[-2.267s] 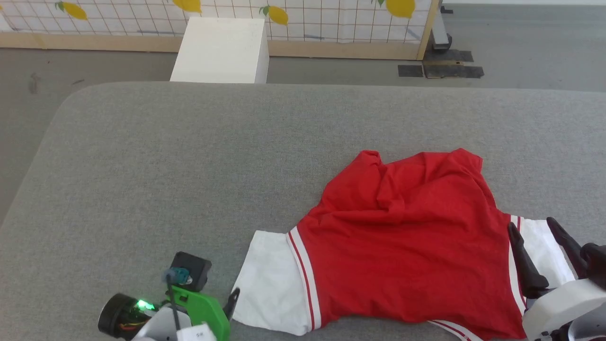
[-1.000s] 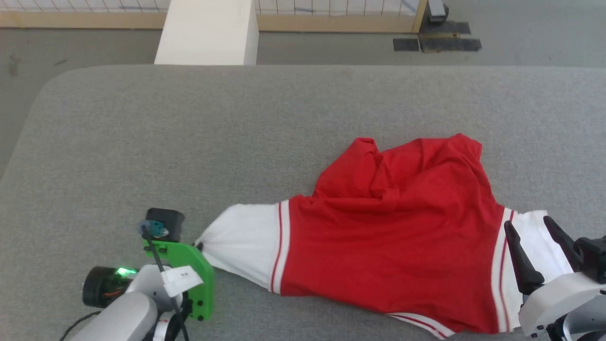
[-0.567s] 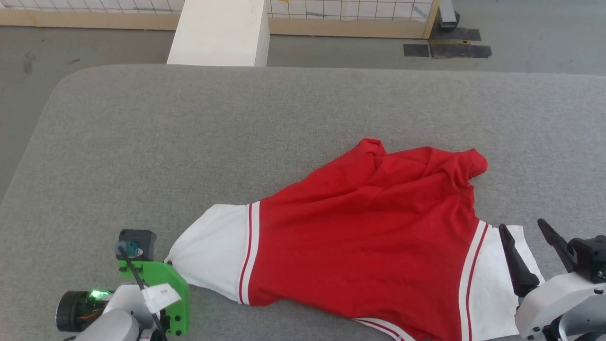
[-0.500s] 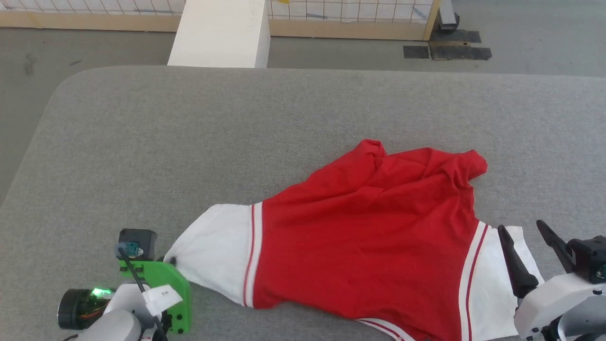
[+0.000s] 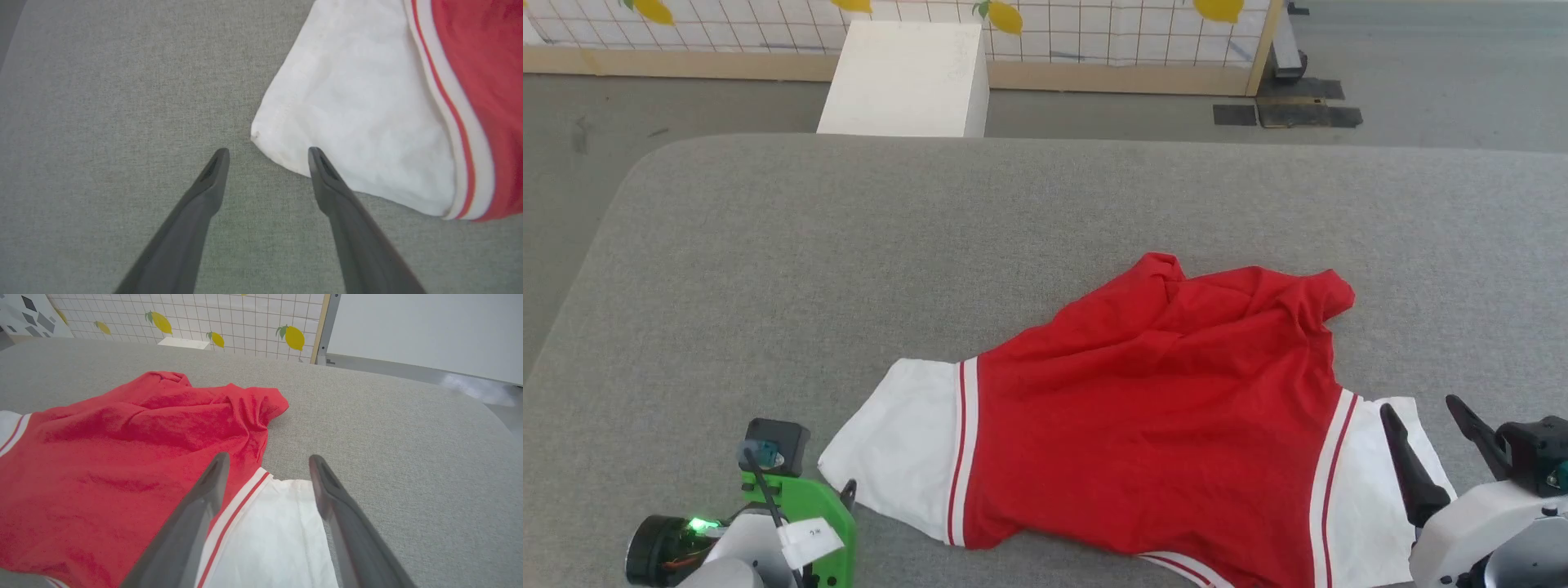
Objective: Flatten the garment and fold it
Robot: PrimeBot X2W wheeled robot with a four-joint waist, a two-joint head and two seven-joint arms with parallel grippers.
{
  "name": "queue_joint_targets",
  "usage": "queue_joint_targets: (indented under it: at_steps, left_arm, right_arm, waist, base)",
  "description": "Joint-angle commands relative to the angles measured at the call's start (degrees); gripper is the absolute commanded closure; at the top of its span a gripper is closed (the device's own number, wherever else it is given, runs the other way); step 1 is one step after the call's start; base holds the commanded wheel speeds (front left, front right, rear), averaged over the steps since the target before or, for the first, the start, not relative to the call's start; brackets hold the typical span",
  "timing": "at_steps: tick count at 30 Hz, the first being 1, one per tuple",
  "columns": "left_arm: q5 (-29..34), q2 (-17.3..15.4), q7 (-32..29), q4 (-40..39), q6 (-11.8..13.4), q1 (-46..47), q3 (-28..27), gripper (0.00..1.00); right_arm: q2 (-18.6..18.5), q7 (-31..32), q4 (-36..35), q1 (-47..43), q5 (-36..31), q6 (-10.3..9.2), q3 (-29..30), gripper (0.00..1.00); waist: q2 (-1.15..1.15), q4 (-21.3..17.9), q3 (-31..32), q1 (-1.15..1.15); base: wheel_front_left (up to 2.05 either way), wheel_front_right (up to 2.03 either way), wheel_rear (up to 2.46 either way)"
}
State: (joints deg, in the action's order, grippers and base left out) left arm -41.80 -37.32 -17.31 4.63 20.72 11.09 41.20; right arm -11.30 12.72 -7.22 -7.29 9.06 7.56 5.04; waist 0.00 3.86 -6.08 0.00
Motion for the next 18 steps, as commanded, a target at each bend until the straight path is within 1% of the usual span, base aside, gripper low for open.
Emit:
queue_joint_targets:
  at_steps: [1, 5, 11, 18]
  left_arm:
    - [-0.32, -0.84, -1.54, -0.29, -0.39, 1.13, 0.23, 0.0]
    - [-0.72, -1.84, -6.16, 0.24, -0.47, 3.25, 0.77, 0.0]
    - [-1.24, -2.51, -10.67, 1.2, -1.15, 6.11, 1.31, 0.0]
    - [-1.56, -2.8, -13.97, 3.1, -1.79, 7.54, 2.29, 0.0]
  right_arm:
    - [0.34, 0.22, -0.4, -0.75, 0.22, -0.08, -0.22, 0.0]
    - [0.59, 0.24, -0.75, -0.38, 0.12, -0.08, -0.63, 0.0]
    - [0.91, -0.08, -0.68, 0.38, -0.09, -0.08, -0.49, 0.0]
    - [1.11, -0.23, -0.37, 1.12, -0.53, -0.08, 0.08, 0.0]
  waist:
    - [0.0, -0.08, -0.62, 0.0]
    - [0.0, -0.57, -1.98, 0.0]
    - [0.0, -1.52, -3.92, 0.0]
    - [0.0, -2.44, -5.5, 0.0]
  base:
    - [0.0, 0.0, 0.0]
    - [0.0, 0.0, 0.0]
    - [0.0, 0.0, 0.0]
    - [0.0, 0.0, 0.0]
